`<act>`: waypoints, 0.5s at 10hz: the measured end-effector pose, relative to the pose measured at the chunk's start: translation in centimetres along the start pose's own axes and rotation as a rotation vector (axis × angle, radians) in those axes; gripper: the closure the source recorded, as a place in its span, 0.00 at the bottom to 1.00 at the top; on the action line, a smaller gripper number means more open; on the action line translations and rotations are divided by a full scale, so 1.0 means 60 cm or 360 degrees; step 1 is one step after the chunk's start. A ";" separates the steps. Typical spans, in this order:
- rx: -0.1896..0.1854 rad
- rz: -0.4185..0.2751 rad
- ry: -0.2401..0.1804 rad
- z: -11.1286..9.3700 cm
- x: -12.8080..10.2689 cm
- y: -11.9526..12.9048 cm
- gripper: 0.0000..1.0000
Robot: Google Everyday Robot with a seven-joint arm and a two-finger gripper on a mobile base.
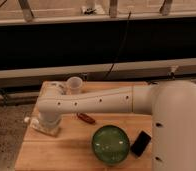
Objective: Knock the bottle over
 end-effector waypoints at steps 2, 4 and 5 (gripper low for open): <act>-0.0012 -0.0018 0.0002 -0.004 -0.004 -0.006 0.98; -0.0019 -0.0050 -0.0001 -0.003 -0.015 -0.016 0.98; -0.0020 -0.0060 -0.0005 -0.006 -0.018 -0.017 0.98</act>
